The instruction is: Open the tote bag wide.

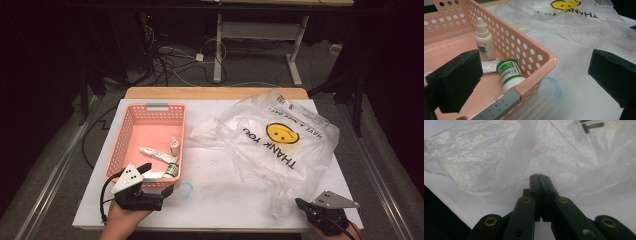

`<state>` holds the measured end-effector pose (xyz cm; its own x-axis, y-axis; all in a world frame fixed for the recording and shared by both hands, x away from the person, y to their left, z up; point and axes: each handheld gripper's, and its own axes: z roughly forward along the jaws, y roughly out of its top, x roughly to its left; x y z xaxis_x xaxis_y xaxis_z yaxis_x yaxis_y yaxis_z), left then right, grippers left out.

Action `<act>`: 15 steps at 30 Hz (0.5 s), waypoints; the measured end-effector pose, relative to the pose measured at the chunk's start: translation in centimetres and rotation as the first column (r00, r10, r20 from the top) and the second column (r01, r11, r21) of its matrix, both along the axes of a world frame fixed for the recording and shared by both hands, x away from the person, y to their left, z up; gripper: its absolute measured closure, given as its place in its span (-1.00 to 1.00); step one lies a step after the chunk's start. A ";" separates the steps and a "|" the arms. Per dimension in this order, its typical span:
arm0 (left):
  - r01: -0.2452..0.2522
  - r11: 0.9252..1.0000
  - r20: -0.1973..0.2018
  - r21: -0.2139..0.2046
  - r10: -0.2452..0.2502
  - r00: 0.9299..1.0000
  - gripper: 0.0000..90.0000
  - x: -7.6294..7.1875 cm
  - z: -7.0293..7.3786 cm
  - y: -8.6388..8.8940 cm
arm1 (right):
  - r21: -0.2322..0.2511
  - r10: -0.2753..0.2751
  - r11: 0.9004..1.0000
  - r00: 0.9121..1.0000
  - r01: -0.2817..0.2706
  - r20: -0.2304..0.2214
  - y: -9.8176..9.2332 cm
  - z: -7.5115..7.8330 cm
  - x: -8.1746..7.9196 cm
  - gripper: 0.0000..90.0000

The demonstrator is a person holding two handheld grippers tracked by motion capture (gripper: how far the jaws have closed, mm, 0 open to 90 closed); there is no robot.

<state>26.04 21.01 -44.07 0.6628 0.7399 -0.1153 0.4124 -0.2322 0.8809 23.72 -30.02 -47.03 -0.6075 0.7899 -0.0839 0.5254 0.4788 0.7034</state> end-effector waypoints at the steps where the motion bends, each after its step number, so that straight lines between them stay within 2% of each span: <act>1: 0.000 1.000 0.000 0.000 0.000 1.000 -1.00 0.0 0.0 0.0 | -0.005 0.015 1.000 1.000 -0.015 -0.001 0.4 0.0 0.0 1.00; 4: -0.004 1.000 -0.001 -0.003 0.004 1.000 -1.00 -0.1 0.0 0.1 | -0.013 0.040 0.999 0.999 -0.040 -0.001 1.3 -0.1 0.1 1.00; 5: -0.005 1.000 -0.001 -0.003 0.005 1.000 -1.00 -0.1 0.0 0.1 | -0.017 0.071 0.997 0.997 -0.071 -0.003 2.1 -0.1 0.2 1.00; 8: -0.006 1.000 -0.002 -0.003 0.006 1.000 -1.00 -0.1 0.0 0.1 | -0.017 0.088 0.996 0.996 -0.088 0.001 2.7 -0.1 0.3 1.00; 12: -0.007 1.000 -0.004 -0.002 0.007 1.000 -1.00 -0.1 0.0 0.2 | 0.011 0.117 0.993 0.993 -0.117 0.004 3.8 0.1 0.4 1.00; 13: -0.007 1.000 -0.004 -0.003 0.007 1.000 -1.00 -0.1 0.0 0.2 | 0.010 0.141 0.990 0.990 -0.141 0.006 4.7 0.1 0.3 1.00; 14: -0.007 1.000 -0.004 -0.003 0.007 1.000 -1.00 -0.1 0.0 0.2 | 0.010 0.141 0.990 0.990 -0.141 0.006 4.7 0.1 0.3 1.00; 15: -0.006 1.000 -0.004 -0.003 0.006 1.000 -1.00 -0.1 0.0 0.2 | 0.000 0.174 0.985 0.985 -0.174 0.006 5.8 0.0 0.0 1.00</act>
<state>25.98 21.18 -44.11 0.6576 0.7437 -0.1201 0.4176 -0.2271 0.8798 23.76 -24.17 -47.01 -0.7349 0.6725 -0.0873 0.4301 0.5617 0.7067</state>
